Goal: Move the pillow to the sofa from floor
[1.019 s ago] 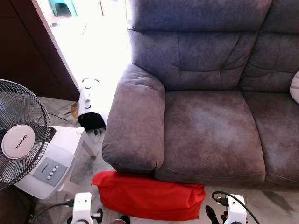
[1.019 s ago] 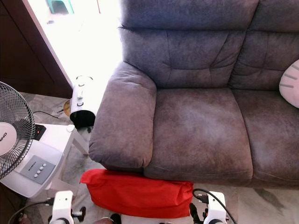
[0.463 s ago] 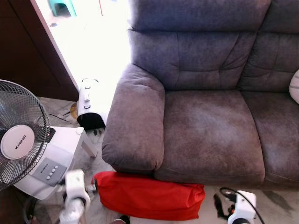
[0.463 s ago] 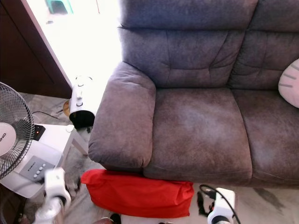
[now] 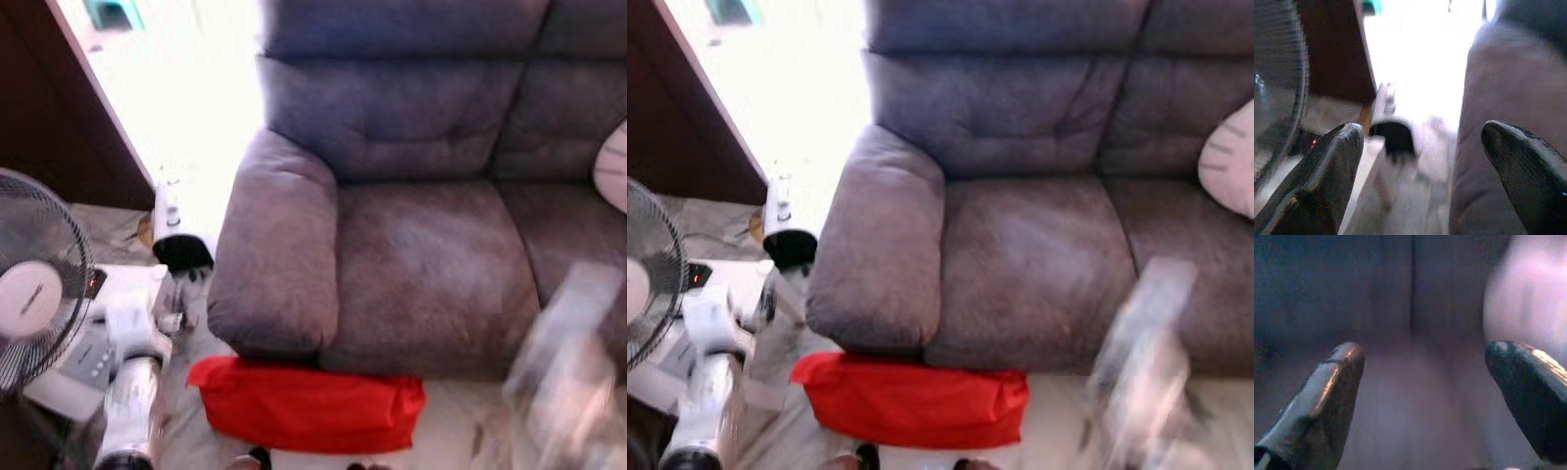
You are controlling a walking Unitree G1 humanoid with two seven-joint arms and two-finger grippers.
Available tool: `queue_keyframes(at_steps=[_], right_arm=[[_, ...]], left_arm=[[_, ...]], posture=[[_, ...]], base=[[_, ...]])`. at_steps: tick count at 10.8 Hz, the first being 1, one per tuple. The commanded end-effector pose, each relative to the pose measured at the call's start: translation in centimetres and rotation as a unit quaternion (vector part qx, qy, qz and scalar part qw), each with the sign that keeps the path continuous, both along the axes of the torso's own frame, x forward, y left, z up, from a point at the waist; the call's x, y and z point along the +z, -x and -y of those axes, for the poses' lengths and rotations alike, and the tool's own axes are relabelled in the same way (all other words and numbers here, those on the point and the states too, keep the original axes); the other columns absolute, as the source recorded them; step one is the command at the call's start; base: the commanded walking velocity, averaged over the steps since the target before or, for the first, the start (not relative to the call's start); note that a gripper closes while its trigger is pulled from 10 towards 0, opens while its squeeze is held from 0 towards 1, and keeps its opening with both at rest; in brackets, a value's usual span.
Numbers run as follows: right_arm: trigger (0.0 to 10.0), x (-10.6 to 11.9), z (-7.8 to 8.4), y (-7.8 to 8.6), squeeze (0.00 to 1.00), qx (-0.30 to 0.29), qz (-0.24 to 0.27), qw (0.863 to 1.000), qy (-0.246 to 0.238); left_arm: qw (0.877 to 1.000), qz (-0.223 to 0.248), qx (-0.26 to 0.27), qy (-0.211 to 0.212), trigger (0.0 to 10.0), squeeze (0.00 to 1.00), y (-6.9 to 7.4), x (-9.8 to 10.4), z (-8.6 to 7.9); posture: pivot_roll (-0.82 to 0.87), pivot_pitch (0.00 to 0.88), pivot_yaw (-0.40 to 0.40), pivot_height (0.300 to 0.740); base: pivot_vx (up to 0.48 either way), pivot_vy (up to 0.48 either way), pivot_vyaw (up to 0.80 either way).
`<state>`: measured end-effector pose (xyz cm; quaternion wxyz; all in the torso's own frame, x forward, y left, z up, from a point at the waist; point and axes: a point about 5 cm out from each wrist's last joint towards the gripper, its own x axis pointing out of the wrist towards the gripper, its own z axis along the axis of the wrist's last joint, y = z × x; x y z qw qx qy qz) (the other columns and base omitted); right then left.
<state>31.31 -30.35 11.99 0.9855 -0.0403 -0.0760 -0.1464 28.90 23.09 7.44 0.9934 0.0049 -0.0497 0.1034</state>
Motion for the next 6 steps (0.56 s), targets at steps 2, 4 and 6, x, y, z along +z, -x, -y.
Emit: queue_keyframes(at_steps=[2,4,6], right_arm=[[10.0,-1.0,-1.5,1.0,0.0,0.025,-0.008,1.0,0.005],[10.0,1.1,-3.1,0.9,0.0,0.062,0.015,0.998,0.008],[10.0,1.4,-4.2,0.7,0.0,0.077,0.015,0.997,0.0]], left_arm=[[0.999,0.017,-0.026,-0.005,10.0,0.0,0.5,1.3,1.3],[1.0,0.03,0.002,0.005,10.0,0.0,1.3,2.4,1.3],[0.998,0.053,0.019,0.003,10.0,0.0,1.8,3.8,0.8]], posture=[[0.06,0.188,-0.021,0.74],[0.05,0.191,-0.024,0.74],[0.06,0.179,-0.025,0.74]], base=[[0.0,0.0,0.0],[0.0,0.0,0.0],[0.0,0.0,0.0]])
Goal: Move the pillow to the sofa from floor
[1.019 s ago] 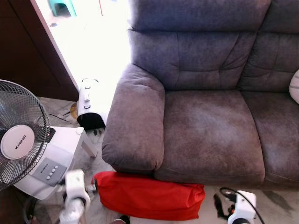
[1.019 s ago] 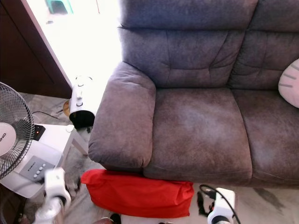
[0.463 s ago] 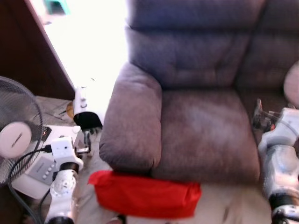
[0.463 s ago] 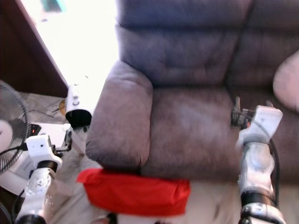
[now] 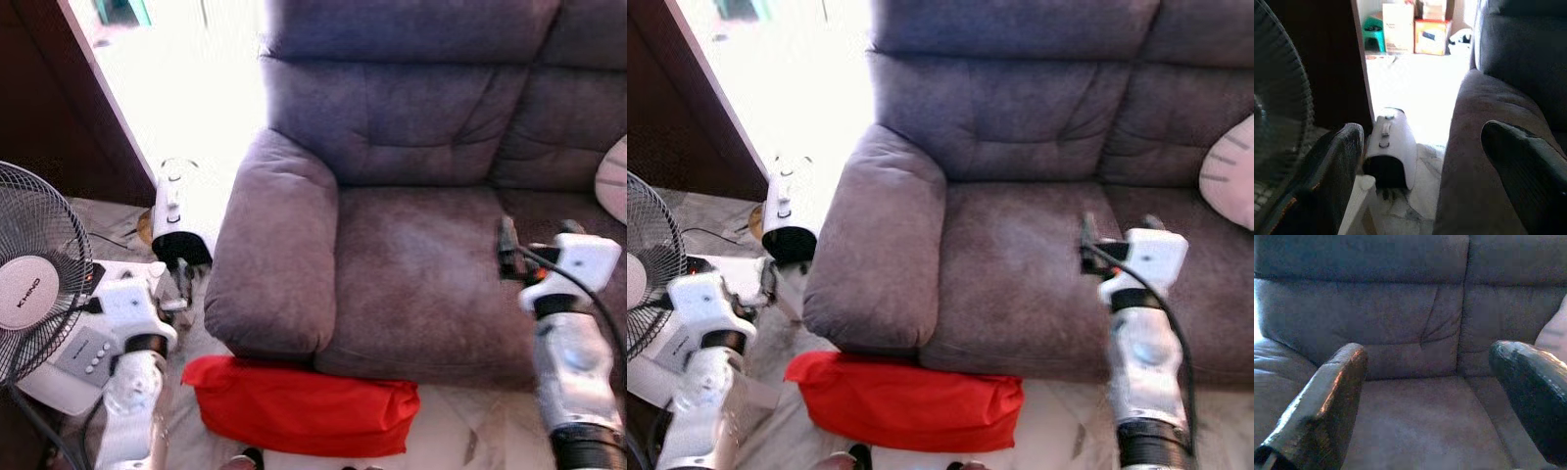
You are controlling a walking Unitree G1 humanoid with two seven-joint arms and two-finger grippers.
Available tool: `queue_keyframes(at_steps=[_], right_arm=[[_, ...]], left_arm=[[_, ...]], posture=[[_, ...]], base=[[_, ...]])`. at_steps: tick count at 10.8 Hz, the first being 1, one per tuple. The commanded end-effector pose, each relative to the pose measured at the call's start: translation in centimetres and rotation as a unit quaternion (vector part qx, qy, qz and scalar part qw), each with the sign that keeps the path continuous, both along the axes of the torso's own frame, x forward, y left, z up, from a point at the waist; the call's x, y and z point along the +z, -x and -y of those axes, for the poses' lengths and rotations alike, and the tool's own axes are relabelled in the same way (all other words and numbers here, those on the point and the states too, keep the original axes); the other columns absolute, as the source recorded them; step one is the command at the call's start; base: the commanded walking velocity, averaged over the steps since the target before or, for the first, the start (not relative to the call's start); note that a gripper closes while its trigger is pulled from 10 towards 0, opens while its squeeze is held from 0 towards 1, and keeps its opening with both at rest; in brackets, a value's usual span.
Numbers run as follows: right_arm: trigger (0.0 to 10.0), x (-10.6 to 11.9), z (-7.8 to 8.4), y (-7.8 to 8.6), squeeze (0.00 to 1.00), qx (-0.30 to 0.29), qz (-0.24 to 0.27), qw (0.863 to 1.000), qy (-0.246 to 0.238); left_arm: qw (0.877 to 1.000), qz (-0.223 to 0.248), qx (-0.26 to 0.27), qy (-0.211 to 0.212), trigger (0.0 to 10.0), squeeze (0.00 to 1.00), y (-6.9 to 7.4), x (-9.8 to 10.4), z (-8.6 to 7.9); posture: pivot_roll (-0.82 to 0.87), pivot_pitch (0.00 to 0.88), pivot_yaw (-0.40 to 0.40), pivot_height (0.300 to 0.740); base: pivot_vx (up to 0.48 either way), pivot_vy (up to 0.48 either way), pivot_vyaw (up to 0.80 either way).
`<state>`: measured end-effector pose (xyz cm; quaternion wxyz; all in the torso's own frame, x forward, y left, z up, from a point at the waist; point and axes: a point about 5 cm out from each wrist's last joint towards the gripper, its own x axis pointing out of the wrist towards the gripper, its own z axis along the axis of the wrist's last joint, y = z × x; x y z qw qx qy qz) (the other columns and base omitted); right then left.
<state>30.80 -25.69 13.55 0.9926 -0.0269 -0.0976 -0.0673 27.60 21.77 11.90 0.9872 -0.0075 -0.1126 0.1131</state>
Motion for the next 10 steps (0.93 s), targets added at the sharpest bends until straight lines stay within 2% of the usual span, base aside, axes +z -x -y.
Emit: queue_keyframes(at_steps=[1,3,4,5,6,8,10], right_arm=[[10.0,0.3,-0.8,0.1,0.0,0.016,0.001,1.0,-0.003],[10.0,-1.1,-3.5,0.8,0.0,0.052,-0.027,0.998,-0.014],[10.0,-1.7,-4.6,1.0,0.0,0.069,-0.041,0.997,-0.009],[10.0,-2.1,-5.3,1.1,0.0,0.075,-0.047,0.996,-0.025],[10.0,-2.5,-6.0,1.5,0.0,0.087,-0.059,0.994,-0.034],[10.0,-3.3,-6.0,2.8,0.0,0.071,-0.07,0.994,-0.044],[10.0,-4.5,-4.2,3.7,0.0,0.015,-0.088,0.995,-0.046]], left_arm=[[1.0,0.009,0.016,-0.004,10.0,0.0,0.2,1.0,-0.7],[1.0,0.018,0.009,-0.003,10.0,0.0,0.8,1.8,-0.2],[1.0,0.011,0.013,-0.003,10.0,0.0,1.3,1.3,-0.4],[1.0,0.001,0.018,-0.001,10.0,0.0,1.9,0.7,-0.4],[1.0,-0.009,-0.001,0.0,10.0,0.0,2.0,0.5,0.2],[0.999,-0.025,-0.024,0.018,10.0,0.0,0.9,0.2,0.3],[0.998,-0.034,-0.045,0.026,10.0,0.0,-0.1,0.0,1.3]], posture=[[0.06,0.167,-0.027,0.74],[0.08,0.126,-0.036,0.74],[0.09,0.105,-0.047,0.74],[0.1,0.088,-0.057,0.74],[0.11,0.078,-0.059,0.74],[0.09,0.058,-0.037,0.74],[0.08,0.053,-0.011,0.74]], base=[[0.0,0.0,0.0],[0.0,0.0,0.0],[0.0,0.0,0.0],[0.0,0.0,0.0],[0.0,0.0,0.0],[0.0,0.0,0.0],[0.0,0.0,0.0]])
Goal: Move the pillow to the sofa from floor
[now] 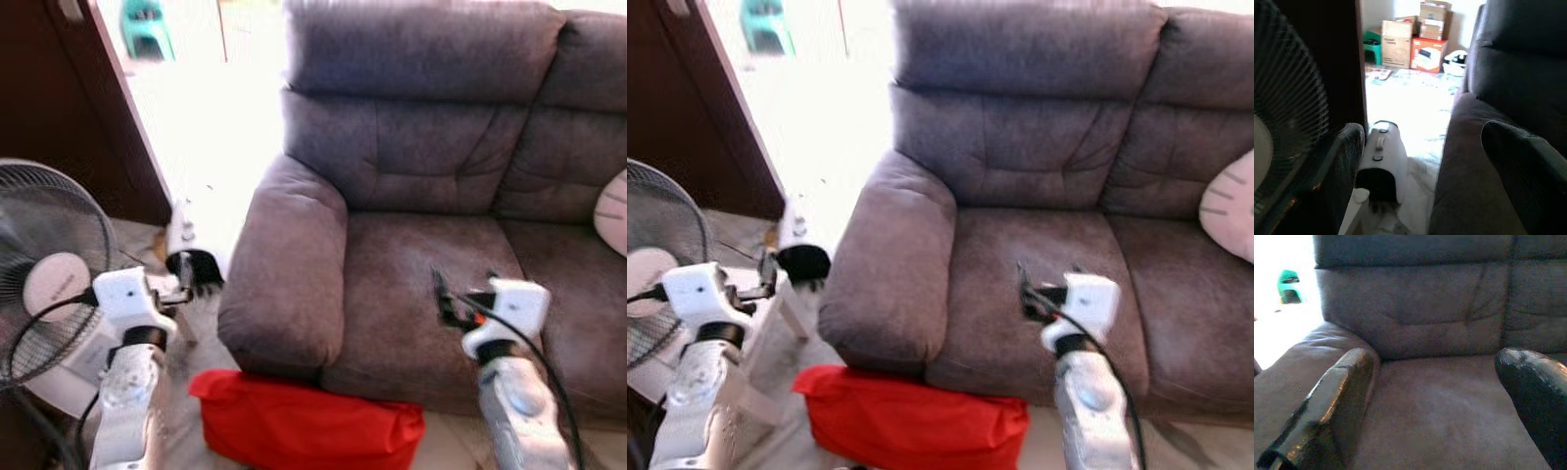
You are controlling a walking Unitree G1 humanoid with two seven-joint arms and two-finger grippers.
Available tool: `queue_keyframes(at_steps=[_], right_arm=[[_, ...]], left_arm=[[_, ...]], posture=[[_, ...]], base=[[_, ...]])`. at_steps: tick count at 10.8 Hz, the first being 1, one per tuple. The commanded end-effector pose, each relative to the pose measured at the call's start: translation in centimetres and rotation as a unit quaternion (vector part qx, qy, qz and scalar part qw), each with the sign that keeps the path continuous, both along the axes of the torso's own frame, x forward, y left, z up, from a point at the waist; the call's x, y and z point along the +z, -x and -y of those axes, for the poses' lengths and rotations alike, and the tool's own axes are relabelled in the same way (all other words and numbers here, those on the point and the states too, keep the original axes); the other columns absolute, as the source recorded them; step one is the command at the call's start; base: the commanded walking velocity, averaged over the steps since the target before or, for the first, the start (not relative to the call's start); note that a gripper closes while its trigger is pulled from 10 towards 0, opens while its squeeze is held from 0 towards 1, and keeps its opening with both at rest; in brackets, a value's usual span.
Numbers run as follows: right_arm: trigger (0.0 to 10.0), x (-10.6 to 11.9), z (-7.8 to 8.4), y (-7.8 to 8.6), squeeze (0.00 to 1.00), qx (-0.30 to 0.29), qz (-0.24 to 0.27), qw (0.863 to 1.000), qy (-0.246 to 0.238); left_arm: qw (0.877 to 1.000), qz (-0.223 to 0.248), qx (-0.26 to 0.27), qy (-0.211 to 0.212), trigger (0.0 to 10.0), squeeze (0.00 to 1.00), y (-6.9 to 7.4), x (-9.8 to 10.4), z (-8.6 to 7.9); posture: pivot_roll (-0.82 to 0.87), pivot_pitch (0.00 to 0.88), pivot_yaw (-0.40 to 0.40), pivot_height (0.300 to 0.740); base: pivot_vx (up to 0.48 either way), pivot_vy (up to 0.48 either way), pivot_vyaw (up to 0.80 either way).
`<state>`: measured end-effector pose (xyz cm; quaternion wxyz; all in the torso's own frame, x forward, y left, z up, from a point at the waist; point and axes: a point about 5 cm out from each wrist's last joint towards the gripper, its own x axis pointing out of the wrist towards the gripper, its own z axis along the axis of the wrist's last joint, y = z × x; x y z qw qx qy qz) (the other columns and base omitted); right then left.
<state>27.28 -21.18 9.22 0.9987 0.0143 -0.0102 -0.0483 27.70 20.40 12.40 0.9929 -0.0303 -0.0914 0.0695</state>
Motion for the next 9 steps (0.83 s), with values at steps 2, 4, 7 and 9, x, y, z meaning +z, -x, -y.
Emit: queue_keyframes(at_steps=[2,4,7,9], right_arm=[[10.0,-0.2,0.3,0.3,0.0,-0.007,-0.004,1.0,-0.005],[10.0,-0.3,0.2,-0.1,0.0,-0.001,-0.009,1.0,-0.002],[10.0,-0.7,-1.0,-0.8,0.0,0.013,-0.016,1.0,-0.017],[10.0,-0.9,-0.8,-0.5,0.0,0.011,-0.02,1.0,-0.014]], left_arm=[[1.0,-0.019,-0.025,0.003,10.0,0.0,-0.3,-0.6,0.8],[0.999,-0.03,-0.03,0.009,10.0,0.0,-0.4,-1.1,0.7],[0.999,-0.044,-0.019,0.018,10.0,0.0,0.1,-1.6,-0.1],[0.998,-0.052,-0.014,0.017,10.0,0.0,0.4,-1.9,-0.3]], posture=[[0.08,0.072,-0.008,0.74],[0.08,0.112,-0.013,0.74],[0.1,0.134,-0.019,0.74],[0.1,0.144,-0.021,0.74]], base=[[0.0,0.0,0.0],[0.0,0.0,0.0],[0.0,0.0,0.0],[0.0,0.0,0.0]])
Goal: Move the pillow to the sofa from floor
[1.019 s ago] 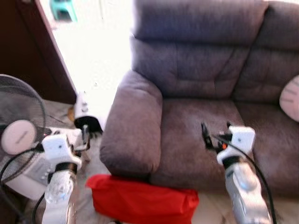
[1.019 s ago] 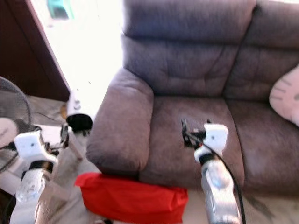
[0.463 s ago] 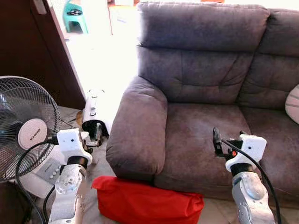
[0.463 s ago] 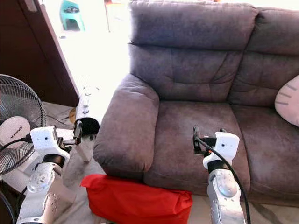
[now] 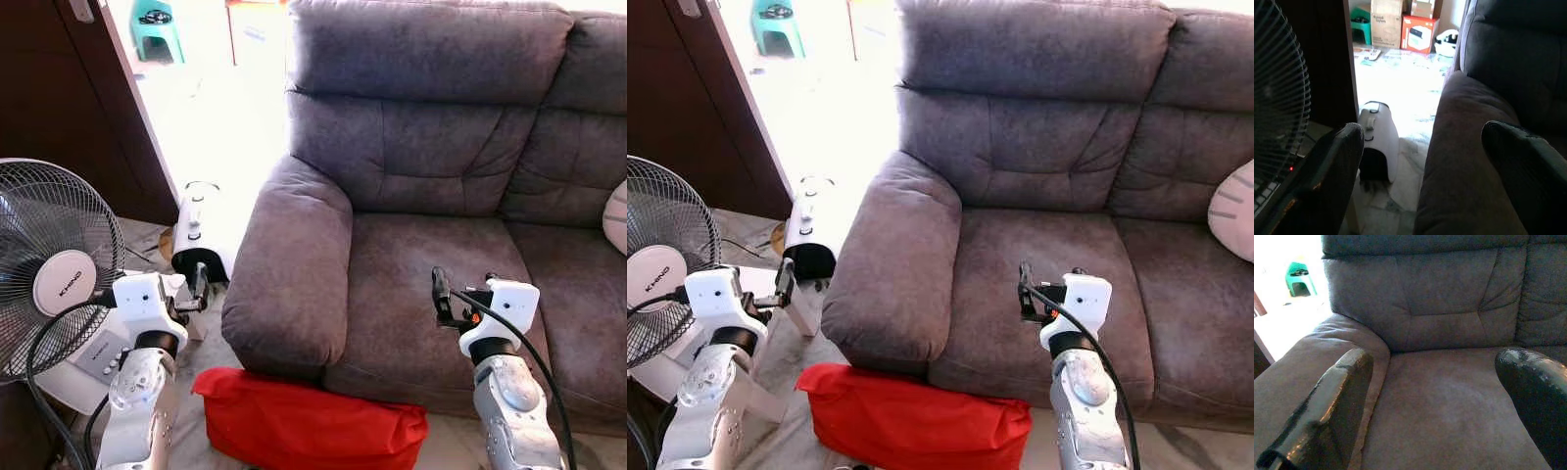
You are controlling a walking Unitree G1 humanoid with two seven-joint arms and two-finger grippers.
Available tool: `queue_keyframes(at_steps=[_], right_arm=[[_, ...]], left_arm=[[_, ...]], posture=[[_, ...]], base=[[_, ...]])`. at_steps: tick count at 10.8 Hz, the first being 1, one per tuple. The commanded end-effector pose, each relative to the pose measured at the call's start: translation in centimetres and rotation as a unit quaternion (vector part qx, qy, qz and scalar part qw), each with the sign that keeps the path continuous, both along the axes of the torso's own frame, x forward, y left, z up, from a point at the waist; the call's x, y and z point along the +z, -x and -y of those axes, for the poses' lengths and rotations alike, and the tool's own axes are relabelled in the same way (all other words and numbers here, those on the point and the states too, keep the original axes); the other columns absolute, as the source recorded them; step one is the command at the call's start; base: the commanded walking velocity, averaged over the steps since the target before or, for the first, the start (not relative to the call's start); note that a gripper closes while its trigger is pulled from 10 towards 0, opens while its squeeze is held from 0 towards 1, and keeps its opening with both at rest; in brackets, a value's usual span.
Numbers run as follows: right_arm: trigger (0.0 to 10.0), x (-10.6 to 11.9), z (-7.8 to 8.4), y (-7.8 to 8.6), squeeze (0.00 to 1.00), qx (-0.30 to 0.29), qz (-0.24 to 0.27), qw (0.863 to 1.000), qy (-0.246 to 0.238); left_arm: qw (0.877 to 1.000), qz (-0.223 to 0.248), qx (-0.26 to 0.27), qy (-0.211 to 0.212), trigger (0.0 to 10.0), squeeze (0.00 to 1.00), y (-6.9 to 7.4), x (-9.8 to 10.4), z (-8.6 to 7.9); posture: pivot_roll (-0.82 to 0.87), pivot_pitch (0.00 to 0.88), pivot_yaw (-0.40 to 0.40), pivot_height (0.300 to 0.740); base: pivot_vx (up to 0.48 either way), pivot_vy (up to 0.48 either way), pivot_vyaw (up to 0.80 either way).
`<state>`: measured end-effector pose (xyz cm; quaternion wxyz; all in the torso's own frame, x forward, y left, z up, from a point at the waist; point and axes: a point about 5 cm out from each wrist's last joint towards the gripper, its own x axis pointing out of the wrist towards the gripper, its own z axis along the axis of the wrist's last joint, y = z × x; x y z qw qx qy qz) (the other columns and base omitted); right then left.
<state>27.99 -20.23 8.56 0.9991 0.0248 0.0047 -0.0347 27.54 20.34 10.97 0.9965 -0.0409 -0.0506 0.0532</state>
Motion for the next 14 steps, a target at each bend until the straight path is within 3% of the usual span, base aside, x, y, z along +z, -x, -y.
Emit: queue_keyframes(at_steps=[1,3,5,7,14], right_arm=[[10.0,-0.3,0.6,0.4,0.0,-0.011,-0.007,1.0,-0.001],[10.0,0.6,0.4,0.2,0.0,-0.008,0.007,1.0,-0.001],[10.0,0.7,0.7,1.1,0.0,-0.01,0.008,1.0,0.009],[10.0,0.4,1.6,1.6,0.0,-0.026,0.002,1.0,0.011],[10.0,0.0,0.9,0.9,0.0,-0.016,-0.017,1.0,0.001]], left_arm=[[1.0,-0.019,0.003,0.011,10.0,0.0,0.3,-0.8,-0.3],[0.999,-0.031,-0.014,0.015,10.0,0.0,0.0,-1.1,0.5],[0.999,-0.027,-0.013,0.017,10.0,0.0,0.3,-0.8,0.8],[0.999,-0.035,-0.003,0.001,10.0,0.0,0.7,-1.0,-0.2],[1.0,-0.025,0.004,-0.001,10.0,0.0,0.1,-0.5,-0.7]], posture=[[0.09,0.152,-0.021,0.74],[0.07,0.209,-0.023,0.74],[0.06,0.256,-0.017,0.74],[0.07,0.256,-0.016,0.74],[0.08,0.2,-0.014,0.74]], base=[[0.0,0.0,0.0],[0.0,0.0,0.0],[0.0,0.0,0.0],[0.0,0.0,0.0],[0.0,0.0,0.0]])
